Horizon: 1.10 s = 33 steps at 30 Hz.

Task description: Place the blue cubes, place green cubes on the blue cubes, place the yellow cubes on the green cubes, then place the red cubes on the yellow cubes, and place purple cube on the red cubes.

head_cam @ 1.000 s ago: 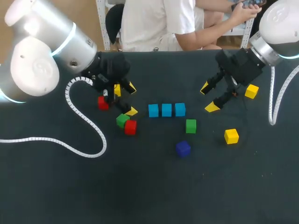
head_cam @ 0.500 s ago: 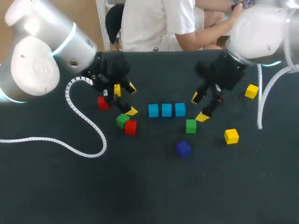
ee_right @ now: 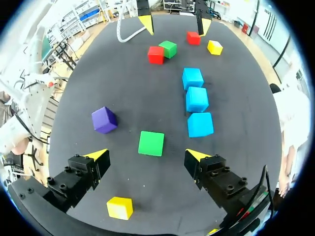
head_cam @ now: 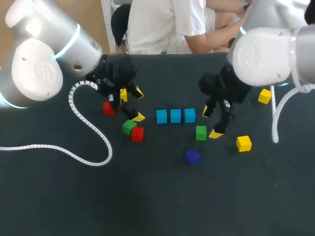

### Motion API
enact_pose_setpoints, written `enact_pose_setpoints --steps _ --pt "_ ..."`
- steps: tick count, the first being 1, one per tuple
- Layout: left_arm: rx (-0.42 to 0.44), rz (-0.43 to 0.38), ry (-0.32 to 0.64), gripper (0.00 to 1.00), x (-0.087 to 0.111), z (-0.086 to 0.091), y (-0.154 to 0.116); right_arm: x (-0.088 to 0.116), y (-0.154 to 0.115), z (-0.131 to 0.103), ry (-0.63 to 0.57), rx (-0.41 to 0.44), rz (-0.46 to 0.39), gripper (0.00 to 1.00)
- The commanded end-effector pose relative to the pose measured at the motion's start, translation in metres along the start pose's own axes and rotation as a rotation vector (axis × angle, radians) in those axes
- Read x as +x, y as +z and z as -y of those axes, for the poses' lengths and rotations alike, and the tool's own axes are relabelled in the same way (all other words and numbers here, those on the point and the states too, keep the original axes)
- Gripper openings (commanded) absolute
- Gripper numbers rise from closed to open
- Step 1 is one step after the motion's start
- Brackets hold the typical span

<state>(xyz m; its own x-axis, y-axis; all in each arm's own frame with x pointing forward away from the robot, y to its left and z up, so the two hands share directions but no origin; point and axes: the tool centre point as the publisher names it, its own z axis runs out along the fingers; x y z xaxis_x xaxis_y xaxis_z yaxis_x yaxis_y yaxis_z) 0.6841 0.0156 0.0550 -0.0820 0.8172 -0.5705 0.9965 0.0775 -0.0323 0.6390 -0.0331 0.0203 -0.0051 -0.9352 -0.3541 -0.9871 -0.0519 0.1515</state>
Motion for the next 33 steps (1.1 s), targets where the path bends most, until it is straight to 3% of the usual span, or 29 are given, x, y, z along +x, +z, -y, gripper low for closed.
enact_pose_setpoints --steps 1,14,33 --pt "0.004 0.001 0.002 1.0 0.0 -0.002 0.001 0.008 0.007 0.004 -0.002 -0.006 0.048 1.0" --pt "0.004 0.001 0.002 1.0 0.0 -0.002 0.001 0.004 0.019 0.026 0.017 -0.027 0.092 1.0" --pt "0.004 0.001 0.002 1.0 0.0 -0.002 0.001 0.005 0.035 0.034 0.028 -0.02 0.104 1.0"
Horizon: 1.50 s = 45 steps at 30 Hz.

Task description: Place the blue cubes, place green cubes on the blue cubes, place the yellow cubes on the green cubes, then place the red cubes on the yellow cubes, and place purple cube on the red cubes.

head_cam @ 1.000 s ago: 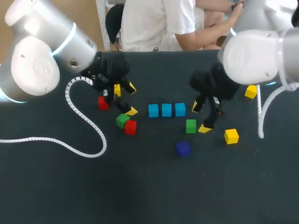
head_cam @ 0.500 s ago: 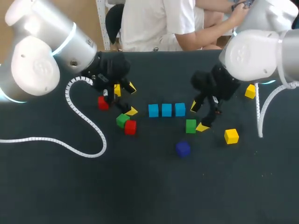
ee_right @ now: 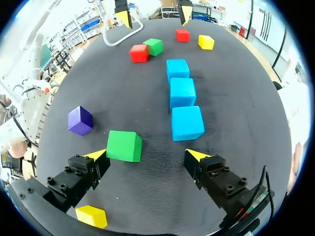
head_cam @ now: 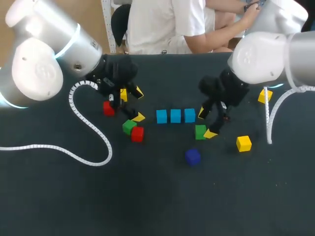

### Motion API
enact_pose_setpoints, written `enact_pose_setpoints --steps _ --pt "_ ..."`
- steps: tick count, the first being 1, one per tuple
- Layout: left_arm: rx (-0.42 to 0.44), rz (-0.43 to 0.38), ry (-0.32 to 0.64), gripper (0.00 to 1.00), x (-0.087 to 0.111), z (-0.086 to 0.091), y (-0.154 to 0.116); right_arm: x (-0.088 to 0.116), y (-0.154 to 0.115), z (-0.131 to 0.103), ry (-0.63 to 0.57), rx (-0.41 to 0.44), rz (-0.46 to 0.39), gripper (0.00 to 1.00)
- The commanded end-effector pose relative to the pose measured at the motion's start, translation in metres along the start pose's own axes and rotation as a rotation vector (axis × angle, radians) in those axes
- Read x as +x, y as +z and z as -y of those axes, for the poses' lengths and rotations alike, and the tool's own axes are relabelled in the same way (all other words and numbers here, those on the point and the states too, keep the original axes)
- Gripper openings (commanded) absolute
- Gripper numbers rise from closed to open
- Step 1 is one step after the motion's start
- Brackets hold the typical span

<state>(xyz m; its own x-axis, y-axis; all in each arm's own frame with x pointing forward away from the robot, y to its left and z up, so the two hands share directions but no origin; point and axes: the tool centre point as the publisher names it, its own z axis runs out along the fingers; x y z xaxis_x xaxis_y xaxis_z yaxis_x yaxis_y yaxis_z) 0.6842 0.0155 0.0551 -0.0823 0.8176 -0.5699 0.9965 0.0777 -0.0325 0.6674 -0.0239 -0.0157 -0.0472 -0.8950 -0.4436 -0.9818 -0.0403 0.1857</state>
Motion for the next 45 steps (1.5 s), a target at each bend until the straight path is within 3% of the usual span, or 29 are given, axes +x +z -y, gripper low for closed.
enact_pose_setpoints --steps 1,9,19,45 --pt "0.004 0.002 0.002 1.0 0.001 -0.002 0.0 0.0 0.003 0.0 0.002 0.019 -0.007 1.0" --pt "0.004 0.002 0.002 1.0 0.001 -0.002 0.0 0.003 0.002 -0.003 0.004 0.026 0.0 1.0" --pt "0.004 0.002 0.002 1.0 0.001 -0.002 0.0 -0.001 0.001 -0.014 -0.098 -0.021 -0.054 1.0" --pt "0.004 0.002 0.002 1.0 0.001 -0.002 0.0 -0.008 0.001 -0.014 -0.09 -0.006 -0.039 1.0"
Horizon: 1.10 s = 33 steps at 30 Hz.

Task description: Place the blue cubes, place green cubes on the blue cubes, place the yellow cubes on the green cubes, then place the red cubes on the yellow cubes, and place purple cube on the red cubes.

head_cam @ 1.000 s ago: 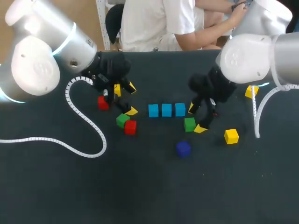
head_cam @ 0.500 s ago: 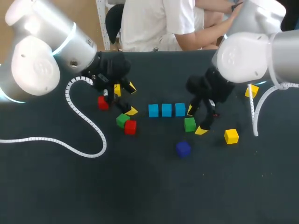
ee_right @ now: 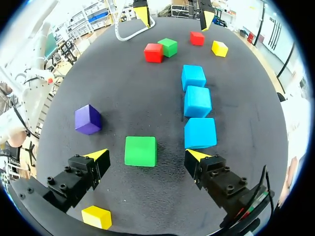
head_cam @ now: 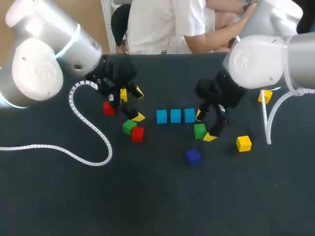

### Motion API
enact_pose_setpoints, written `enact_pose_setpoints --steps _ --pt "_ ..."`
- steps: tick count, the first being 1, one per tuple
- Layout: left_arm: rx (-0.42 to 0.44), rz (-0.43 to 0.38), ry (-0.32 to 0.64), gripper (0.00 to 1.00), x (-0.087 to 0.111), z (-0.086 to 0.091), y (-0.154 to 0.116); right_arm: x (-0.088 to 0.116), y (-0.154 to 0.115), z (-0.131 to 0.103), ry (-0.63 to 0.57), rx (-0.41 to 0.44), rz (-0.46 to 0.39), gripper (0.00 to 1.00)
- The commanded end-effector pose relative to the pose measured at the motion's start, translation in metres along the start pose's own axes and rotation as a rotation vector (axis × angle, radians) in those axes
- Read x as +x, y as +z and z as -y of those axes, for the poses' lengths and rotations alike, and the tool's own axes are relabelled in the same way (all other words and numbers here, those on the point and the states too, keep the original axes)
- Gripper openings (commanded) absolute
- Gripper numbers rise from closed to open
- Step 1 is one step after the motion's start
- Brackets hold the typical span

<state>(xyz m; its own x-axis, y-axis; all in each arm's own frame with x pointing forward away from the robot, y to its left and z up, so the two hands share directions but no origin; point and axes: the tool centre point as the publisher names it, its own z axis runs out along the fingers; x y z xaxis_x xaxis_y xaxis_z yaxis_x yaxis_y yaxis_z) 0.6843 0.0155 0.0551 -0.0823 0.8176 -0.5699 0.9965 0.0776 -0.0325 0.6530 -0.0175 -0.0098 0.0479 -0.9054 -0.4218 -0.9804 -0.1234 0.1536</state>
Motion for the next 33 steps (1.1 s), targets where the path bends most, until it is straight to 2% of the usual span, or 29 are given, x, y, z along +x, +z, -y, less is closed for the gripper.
enact_pose_setpoints --steps 1,3,4,6,7,8,16,21,27,33 --pt "0.003 0.002 0.002 1.0 0.001 -0.002 0.0 0.0 0.001 0.001 -0.001 0.002 0.002 1.0" --pt "0.003 0.002 0.002 1.0 0.001 -0.002 0.0 0.0 0.001 0.002 0.001 0.009 0.003 1.0" --pt "0.003 0.002 0.002 1.0 0.001 -0.002 0.0 0.0 0.001 0.002 0.001 0.013 0.004 0.96" --pt "0.003 0.002 0.002 1.0 0.001 -0.002 0.0 0.0 0.0 0.002 0.003 0.018 0.005 0.8" --pt "0.003 0.002 0.002 1.0 0.001 -0.002 0.0 0.0 0.0 0.002 0.004 0.021 0.005 0.59" --pt "0.003 0.002 0.002 1.0 0.001 -0.002 0.0 0.0 0.0 0.002 0.005 0.023 0.006 0.49" --pt "0.003 0.002 0.002 1.0 0.001 -0.002 0.0 0.001 0.0 0.0 0.006 0.025 0.009 0.33" --pt "0.003 0.002 0.002 1.0 0.001 -0.002 0.0 0.001 0.001 -0.001 0.006 0.026 0.01 0.01" --pt "0.003 0.002 0.002 1.0 0.001 -0.002 0.0 0.0 -0.004 -0.005 0.009 0.028 0.017 0.0" --pt "0.003 0.002 0.002 1.0 0.001 -0.002 0.0 -0.001 -0.024 -0.009 0.034 0.049 0.039 0.0"
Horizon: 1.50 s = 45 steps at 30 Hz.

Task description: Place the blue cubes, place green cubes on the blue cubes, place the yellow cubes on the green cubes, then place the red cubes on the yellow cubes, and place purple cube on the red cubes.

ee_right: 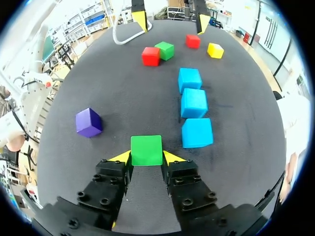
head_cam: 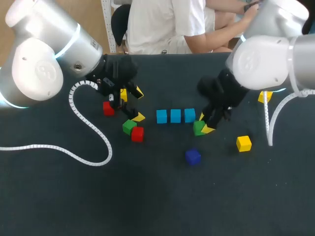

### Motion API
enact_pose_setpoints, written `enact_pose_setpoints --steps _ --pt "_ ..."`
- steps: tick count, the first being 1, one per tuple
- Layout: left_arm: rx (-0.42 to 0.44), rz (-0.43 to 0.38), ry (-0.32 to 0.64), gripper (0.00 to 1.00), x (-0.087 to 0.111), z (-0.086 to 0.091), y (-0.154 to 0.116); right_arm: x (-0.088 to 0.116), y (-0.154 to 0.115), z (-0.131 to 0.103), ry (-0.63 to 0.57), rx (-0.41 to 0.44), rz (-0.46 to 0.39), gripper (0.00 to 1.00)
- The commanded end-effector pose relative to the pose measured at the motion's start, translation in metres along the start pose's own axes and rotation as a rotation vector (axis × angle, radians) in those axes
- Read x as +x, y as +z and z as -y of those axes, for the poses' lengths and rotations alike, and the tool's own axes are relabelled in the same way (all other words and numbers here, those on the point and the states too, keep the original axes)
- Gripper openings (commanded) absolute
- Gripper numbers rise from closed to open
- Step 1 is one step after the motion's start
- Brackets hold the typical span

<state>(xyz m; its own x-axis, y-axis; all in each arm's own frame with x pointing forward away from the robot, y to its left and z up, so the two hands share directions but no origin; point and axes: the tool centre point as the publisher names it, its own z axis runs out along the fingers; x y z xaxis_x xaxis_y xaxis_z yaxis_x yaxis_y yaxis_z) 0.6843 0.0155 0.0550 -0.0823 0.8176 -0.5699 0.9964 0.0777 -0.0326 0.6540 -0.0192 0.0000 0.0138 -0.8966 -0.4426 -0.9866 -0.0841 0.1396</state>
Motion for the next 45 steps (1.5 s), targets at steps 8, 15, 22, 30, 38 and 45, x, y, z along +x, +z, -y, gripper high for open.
enact_pose_setpoints --steps 8,15,22,30,38,45 --pt "0.003 0.002 0.002 1.0 0.001 -0.002 0.0 -0.016 -0.038 -0.004 0.011 0.063 0.032 0.0" --pt "0.003 0.002 0.002 1.0 0.001 -0.002 0.0 -0.04 -0.044 0.004 -0.021 0.076 0.03 0.0" --pt "0.003 0.002 0.002 1.0 0.001 -0.002 0.0 -0.053 -0.039 0.013 -0.015 0.084 0.024 0.0" --pt "0.003 0.002 0.002 1.0 0.001 -0.002 0.0 -0.054 -0.031 0.024 -0.012 0.078 0.022 0.0" --pt "0.003 0.002 0.002 1.0 0.001 -0.002 0.0 -0.057 -0.024 0.035 -0.011 0.079 -0.006 0.0" --pt "0.003 0.002 0.002 1.0 0.001 -0.002 0.0 -0.053 -0.016 0.043 0.007 0.075 -0.021 0.0"
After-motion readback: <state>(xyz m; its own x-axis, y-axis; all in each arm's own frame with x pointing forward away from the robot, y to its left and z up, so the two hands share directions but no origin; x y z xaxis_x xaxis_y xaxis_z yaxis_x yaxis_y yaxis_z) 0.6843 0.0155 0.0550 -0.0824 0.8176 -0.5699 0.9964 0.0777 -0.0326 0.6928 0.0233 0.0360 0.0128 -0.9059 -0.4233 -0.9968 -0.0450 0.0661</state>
